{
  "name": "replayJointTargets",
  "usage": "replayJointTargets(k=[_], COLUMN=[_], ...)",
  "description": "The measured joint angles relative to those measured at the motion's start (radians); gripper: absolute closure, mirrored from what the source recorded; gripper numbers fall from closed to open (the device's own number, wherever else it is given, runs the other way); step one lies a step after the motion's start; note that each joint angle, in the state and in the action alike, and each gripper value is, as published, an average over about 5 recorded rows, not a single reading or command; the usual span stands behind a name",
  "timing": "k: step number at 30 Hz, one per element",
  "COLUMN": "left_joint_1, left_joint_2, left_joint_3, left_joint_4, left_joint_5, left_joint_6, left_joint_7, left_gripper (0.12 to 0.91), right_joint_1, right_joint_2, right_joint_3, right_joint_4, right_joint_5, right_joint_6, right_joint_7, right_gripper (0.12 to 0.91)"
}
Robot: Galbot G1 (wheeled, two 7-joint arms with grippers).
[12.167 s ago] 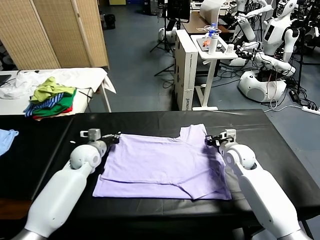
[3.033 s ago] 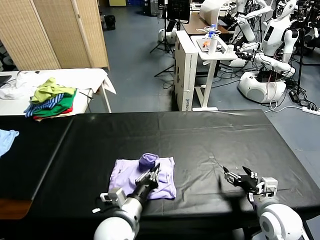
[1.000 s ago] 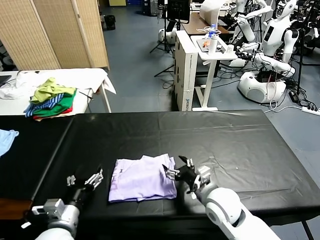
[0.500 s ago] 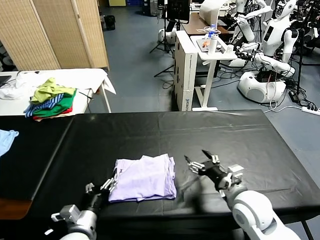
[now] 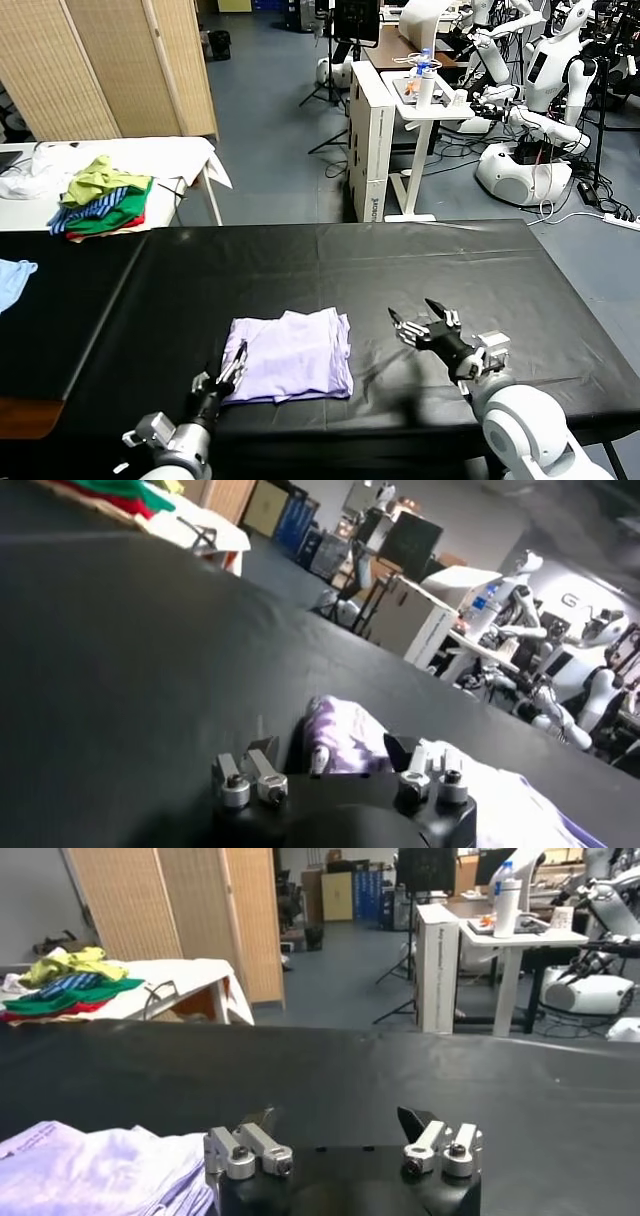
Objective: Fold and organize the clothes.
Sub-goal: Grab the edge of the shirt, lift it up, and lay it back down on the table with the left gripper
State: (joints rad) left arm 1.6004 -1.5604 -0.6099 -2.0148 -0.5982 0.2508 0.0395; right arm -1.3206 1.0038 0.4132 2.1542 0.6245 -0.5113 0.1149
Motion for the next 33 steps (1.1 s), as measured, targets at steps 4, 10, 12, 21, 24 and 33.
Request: replayJointTargets(k=[4, 10, 12, 21, 24, 33], left_joint_1=[0.001, -0.001, 0.0, 0.004, 0.011, 0.055], left_joint_2=[-0.003, -0.011, -0.011, 0.025, 0.06, 0.278], left_joint_3=[-0.004, -0.01, -0.011, -0.026, -0.043, -0.158], left_joint_4=[0.001, 0.002, 0.001, -0.029, -0.045, -0.082], left_joint_5=[-0.054, -0.113, -0.108, 0.1, 0.183, 0.174], left_joint_6=[0.002, 0.013, 0.012, -0.028, -0.033, -0.016], left_joint_7=[-0.001, -0.015, -0.017, -0.011, -0.009, -0.009], left_gripper=[0.418, 0.764, 0.831, 0.852, 0.852, 0.852], right_joint_1=[-0.001, -0.003, -0.005, -0.015, -0.017, -0.014], right_joint_2=[0.002, 0.003, 0.004, 0.012, 0.013, 0.032], right_joint_3=[-0.001, 0.002, 0.004, 0.011, 0.014, 0.009], right_joint_4=[-0.001, -0.002, -0.002, -0.014, -0.021, -0.047], right_joint_5=[-0.002, -0.004, -0.006, -0.028, -0.03, -0.038], right_joint_6=[0.0, 0.001, 0.001, 0.008, 0.009, 0.013], right_joint_7=[0.0, 0.0, 0.0, -0.002, -0.003, -0.003], right_gripper=[0.118, 0.118, 0.118, 0.118, 0.118, 0.118])
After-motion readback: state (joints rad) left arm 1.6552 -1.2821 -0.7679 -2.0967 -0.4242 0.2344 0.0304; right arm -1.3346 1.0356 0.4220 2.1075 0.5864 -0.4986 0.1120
